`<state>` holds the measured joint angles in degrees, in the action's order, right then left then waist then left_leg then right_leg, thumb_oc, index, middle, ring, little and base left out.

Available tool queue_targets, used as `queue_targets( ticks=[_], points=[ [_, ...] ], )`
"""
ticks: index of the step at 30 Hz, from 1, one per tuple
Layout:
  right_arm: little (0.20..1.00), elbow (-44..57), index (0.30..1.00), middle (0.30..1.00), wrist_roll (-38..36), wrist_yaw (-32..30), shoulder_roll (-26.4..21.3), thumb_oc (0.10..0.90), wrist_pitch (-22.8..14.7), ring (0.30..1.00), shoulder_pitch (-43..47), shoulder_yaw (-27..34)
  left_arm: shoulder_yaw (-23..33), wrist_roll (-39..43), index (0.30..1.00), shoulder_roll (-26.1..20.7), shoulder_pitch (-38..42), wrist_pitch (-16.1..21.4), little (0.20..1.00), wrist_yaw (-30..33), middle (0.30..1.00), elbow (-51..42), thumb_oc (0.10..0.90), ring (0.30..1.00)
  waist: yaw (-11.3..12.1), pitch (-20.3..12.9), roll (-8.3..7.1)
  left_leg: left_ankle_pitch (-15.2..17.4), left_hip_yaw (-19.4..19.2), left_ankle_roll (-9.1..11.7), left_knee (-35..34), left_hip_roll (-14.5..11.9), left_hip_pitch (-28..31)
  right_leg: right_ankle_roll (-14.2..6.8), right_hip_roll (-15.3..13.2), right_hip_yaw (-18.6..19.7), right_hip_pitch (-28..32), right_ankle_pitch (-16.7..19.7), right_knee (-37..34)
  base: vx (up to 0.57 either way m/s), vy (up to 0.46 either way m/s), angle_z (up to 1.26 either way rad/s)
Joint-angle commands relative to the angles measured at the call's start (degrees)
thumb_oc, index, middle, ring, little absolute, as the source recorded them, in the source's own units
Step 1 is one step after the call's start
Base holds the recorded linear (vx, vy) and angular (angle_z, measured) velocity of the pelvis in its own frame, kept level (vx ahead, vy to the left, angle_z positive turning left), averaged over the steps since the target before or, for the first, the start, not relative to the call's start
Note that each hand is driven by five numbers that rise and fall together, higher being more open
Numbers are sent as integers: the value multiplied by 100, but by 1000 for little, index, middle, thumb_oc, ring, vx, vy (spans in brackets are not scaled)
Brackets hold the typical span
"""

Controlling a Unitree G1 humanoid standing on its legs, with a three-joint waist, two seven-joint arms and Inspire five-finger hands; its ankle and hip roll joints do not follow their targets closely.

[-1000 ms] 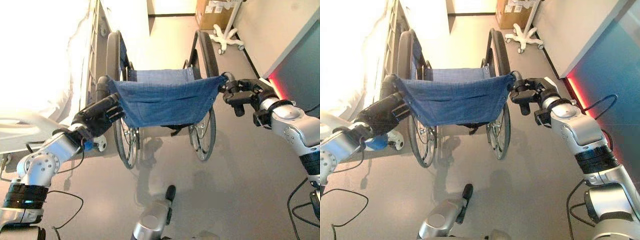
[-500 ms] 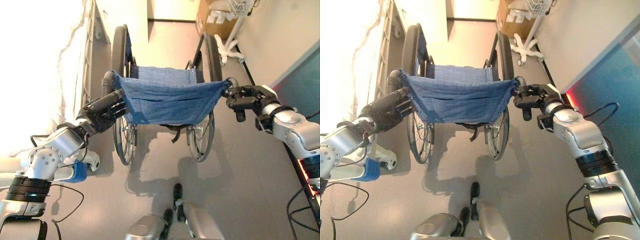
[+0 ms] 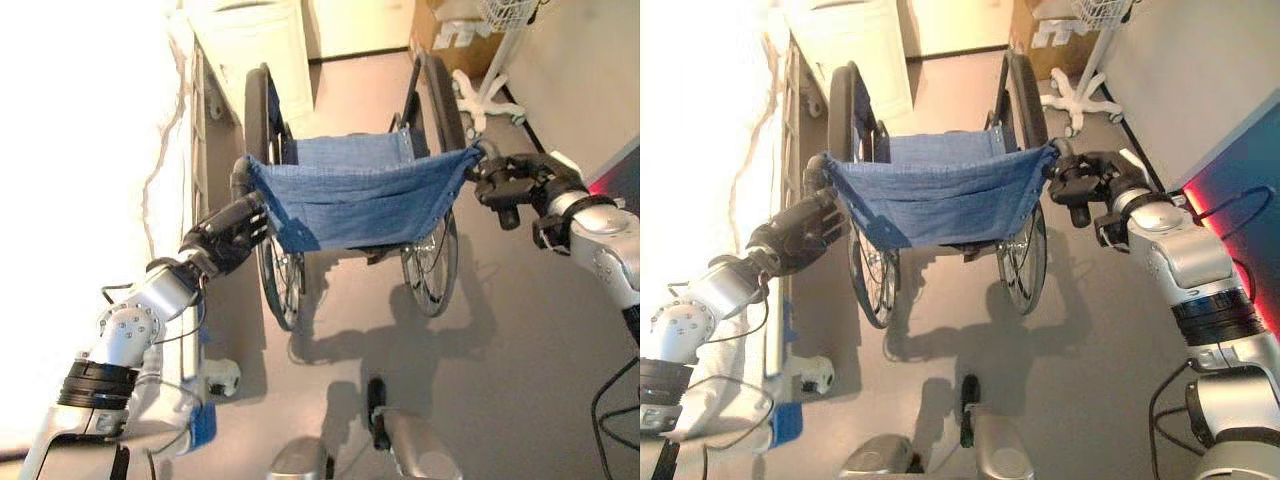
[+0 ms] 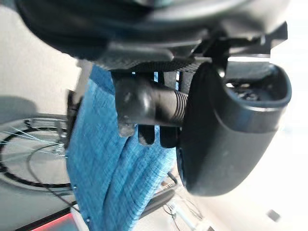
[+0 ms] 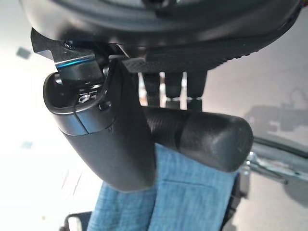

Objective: Push the wheelchair next to the bed

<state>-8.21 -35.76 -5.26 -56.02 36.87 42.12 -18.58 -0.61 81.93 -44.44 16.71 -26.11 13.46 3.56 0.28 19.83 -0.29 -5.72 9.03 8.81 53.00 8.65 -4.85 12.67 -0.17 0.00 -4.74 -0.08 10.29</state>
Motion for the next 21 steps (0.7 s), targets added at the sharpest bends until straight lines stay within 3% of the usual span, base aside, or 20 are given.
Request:
queue_targets(
  ticks=[1, 3, 5, 6, 7, 9, 12, 13, 15, 17, 18, 20, 21],
  points=[
    [300, 955, 300, 300, -369, 381, -243, 400, -1054, 300, 721, -21, 1481, 343, 300, -637, 456, 1226, 300, -324, 300, -220, 400, 300, 400, -1372, -509, -310, -34, -600, -152, -120, -823, -1221, 234, 114, 731, 195, -602, 285, -120, -25],
    [300, 988, 300, 300, -386, 361, -238, 400, -1025, 300, 846, -127, 1556, 487, 300, -796, 383, 1251, 300, -288, 300, -232, 400, 300, 524, -1316, -525, -114, -147, -701, -836, -230, -905, -1261, 302, 143, 881, 132, -651, 303, -83, -39],
    [300, 902, 300, 300, -323, 342, -136, 400, -1020, 300, 994, -234, 1609, 608, 300, -925, 364, 1303, 300, -349, 300, -147, 400, 300, 625, -1292, -481, -169, -291, -707, -1826, -318, -896, -1270, 418, 147, 1023, -10, -682, 226, -13, -58],
    [300, 902, 300, 300, -323, 342, -136, 400, -1020, 300, 994, -234, 1609, 608, 300, -925, 364, 1303, 300, -349, 300, -147, 400, 300, 625, -1292, -481, -169, -291, -707, -1826, -318, -896, -1270, 418, 147, 1023, -10, -682, 279, 18, -54],
    [300, 768, 300, 300, -188, 351, 3, 400, -1065, 300, 1099, -328, 1636, 574, 300, -896, 326, 1328, 300, -439, 300, -91, 400, 300, 746, -1274, -391, -433, -466, -599, -2862, -331, -968, -1251, 562, 149, 1245, -186, -741, 233, 13, -16],
    [300, 703, 300, 300, -131, 359, 63, 400, -1104, 300, 1126, -368, 1609, 509, 300, -856, 298, 1338, 300, -469, 300, -79, 400, 300, 809, -1282, -349, -532, -598, -552, -3242, -312, -1050, -1247, 631, 103, 1370, -255, -775, 316, -9, 15],
    [300, 486, 300, 300, -127, 392, 101, 400, -1254, 300, 1170, -460, 1532, 296, 300, -795, 211, 1378, 300, -524, 300, -99, 400, 300, 977, -1399, -337, -577, -1160, -560, -3966, -247, -1131, -1309, 678, -100, 1783, -445, -924, 316, -39, 24],
    [300, 359, 300, 300, -114, 413, 143, 400, -1349, 300, 1170, -470, 1503, 247, 300, -800, 256, 1405, 300, -546, 300, -80, 400, 300, 1020, -1468, -348, -450, -1439, -627, -4099, -261, -1086, -1336, 656, -230, 1869, -550, -913, 261, -26, -16],
    [300, 177, 300, 300, -58, 453, 286, 400, -1430, 300, 1213, -469, 1515, 193, 300, -835, 354, 1409, 300, -525, 300, -66, 400, 300, 1112, -1575, -381, -112, -1463, -769, -4366, -225, -903, -1451, 588, -398, 1911, -620, -754, 245, -19, -4],
    [300, 37, 300, 300, 0, 471, 382, 400, -1560, 300, 1212, -497, 1556, 293, 300, -985, 375, 1445, 300, -429, 300, -145, 400, 300, 1232, -1647, -481, 33, -1412, -980, -4699, -61, -633, -1833, 514, -576, 1806, -104, 60, 205, -44, -32],
    [300, 33, 300, 300, 21, 461, 371, 400, -1593, 300, 1167, -463, 1638, 325, 300, -1047, 374, 1394, 300, -389, 300, -199, 400, 300, 1253, -1669, -461, 44, -1383, -1048, -4819, -100, -471, -2069, 597, -554, 1523, 407, 735, 139, -60, -12],
    [300, -10, 300, 300, -4, 458, 387, 400, -1629, 300, 1112, -371, 1657, 397, 300, -1136, 422, 1315, 300, -325, 300, -194, 400, 300, 1220, -1636, -382, 84, -1172, -1027, -4865, -203, -231, -2271, 556, -492, 1043, 678, 1410, 125, -123, 18],
    [300, -27, 300, 300, -2, 453, 392, 400, -1646, 300, 1096, -345, 1637, 428, 300, -1180, 442, 1295, 300, -303, 300, -176, 400, 300, 1205, -1627, -324, 107, -1144, -999, -4851, -283, -148, -2285, 411, -568, 890, 624, 1437, 126, -192, 20]
  ],
)
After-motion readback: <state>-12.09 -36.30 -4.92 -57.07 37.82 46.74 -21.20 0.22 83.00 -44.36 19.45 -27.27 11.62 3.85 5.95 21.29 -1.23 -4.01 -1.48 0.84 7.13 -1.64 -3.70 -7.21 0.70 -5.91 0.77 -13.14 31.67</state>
